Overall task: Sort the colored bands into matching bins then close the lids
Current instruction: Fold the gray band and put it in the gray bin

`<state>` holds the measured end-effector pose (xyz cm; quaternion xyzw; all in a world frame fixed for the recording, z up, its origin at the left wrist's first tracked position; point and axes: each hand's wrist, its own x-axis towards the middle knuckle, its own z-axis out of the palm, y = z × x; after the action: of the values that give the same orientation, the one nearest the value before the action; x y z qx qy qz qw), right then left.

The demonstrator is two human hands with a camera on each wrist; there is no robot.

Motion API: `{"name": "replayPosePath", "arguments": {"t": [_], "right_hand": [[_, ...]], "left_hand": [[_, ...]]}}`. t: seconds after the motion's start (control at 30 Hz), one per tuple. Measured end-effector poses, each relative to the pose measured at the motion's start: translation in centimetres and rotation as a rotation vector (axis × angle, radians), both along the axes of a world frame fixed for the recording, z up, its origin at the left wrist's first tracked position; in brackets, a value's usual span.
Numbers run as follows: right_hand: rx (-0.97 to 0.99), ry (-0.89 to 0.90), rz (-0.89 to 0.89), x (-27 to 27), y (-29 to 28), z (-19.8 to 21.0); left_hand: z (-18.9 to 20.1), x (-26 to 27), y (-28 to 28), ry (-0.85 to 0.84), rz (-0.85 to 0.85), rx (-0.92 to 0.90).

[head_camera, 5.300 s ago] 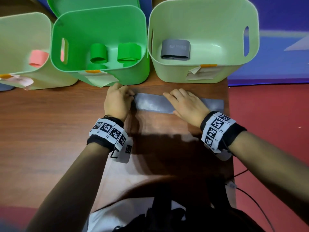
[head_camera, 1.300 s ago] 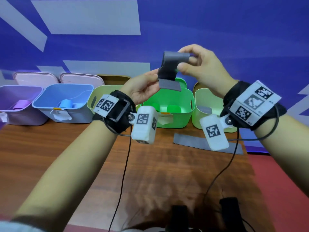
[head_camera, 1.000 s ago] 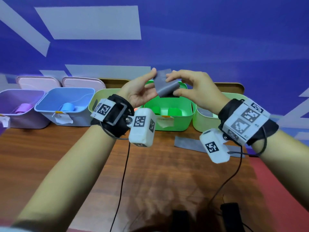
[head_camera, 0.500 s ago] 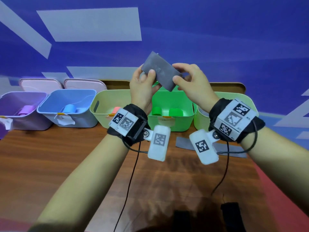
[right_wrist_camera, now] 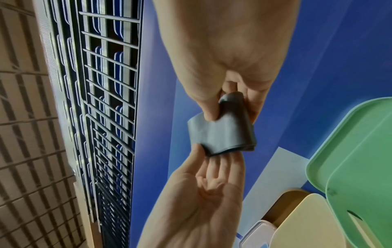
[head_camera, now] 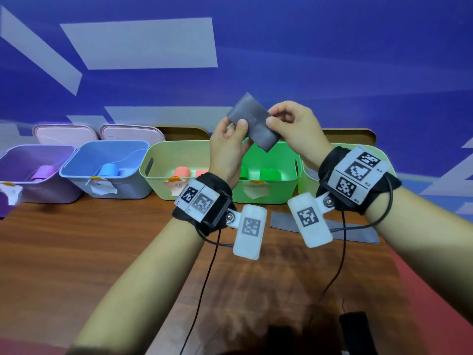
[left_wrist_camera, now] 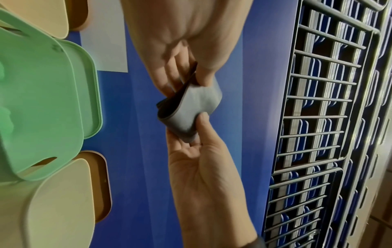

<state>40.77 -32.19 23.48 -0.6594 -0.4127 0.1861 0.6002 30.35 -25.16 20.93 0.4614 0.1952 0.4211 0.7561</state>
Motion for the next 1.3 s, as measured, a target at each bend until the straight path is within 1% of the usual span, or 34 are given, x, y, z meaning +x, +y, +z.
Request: {"name": "replayPosePath", "arguments": {"t": [0.17, 0.23, 0.3, 0.33, 0.4, 0.47, 0.5, 0.6, 0.67, 0.77, 0.93, 1.03, 1.13, 1.2, 1.3], "right_hand": [[-0.012, -0.029, -0.017, 0.0, 0.1, -0.2], [-0.033, -0.03, -0.032, 0.2, 0.1, 0.1], [-0.1, -0.017, -0.045, 0.5, 0.0, 0.7], [-0.145, 0.024, -0.031, 0.7, -0.1, 1.0], [-0.221, 0.16, 0.054, 1.1, -0.2, 1.2], [-0.241, 0.249, 0.144, 1.3, -0.2, 1.1], [-0.221, 0.262, 0.159, 1.2, -0.2, 1.0], [-0.07, 0.293, 0.112, 1.1, -0.5, 1.0], [-0.006, 0.329, 0.104, 1.3, -0.9, 1.2], [-0.007, 0.336, 0.095, 1.8, -1.7, 1.3], [0.018, 0.359, 0.017, 2.8, -2.9, 1.4], [0.006, 0.325, -0.055, 3.4, -3.8, 1.5], [0.006, 0.312, -0.088, 4.1, -4.9, 1.4], [-0.047, 0.299, -0.054, 5.0, -6.0, 1.1], [-0.263, 0.23, 0.082, 6.7, -8.1, 0.3]], "left_hand": [[0.2, 0.2, -0.4, -0.017, 0.006, -0.068], [0.5, 0.3, -0.4, -0.035, 0.028, -0.134], [0.8, 0.5, -0.1, -0.066, 0.072, -0.223], [1.0, 0.7, 0.1, -0.081, 0.104, -0.261], [1.4, 1.0, 0.2, -0.107, 0.165, -0.303], [1.8, 1.4, 0.0, -0.131, 0.185, -0.319], [1.9, 1.6, -0.2, -0.135, 0.186, -0.32], [2.0, 2.0, -1.0, -0.143, 0.17, -0.328], [1.9, 2.2, -1.4, -0.162, 0.144, -0.342], [1.9, 2.4, -2.0, -0.186, 0.085, -0.373], [1.8, 3.0, -2.8, -0.245, -0.015, -0.43], [1.7, 3.7, -3.2, -0.258, -0.06, -0.404], [1.2, 4.5, -3.7, -0.206, -0.077, -0.318], [0.6, 5.2, -3.8, -0.127, -0.103, -0.217], [0.0, 6.1, -3.7, 0.07, -0.081, -0.017]]}}
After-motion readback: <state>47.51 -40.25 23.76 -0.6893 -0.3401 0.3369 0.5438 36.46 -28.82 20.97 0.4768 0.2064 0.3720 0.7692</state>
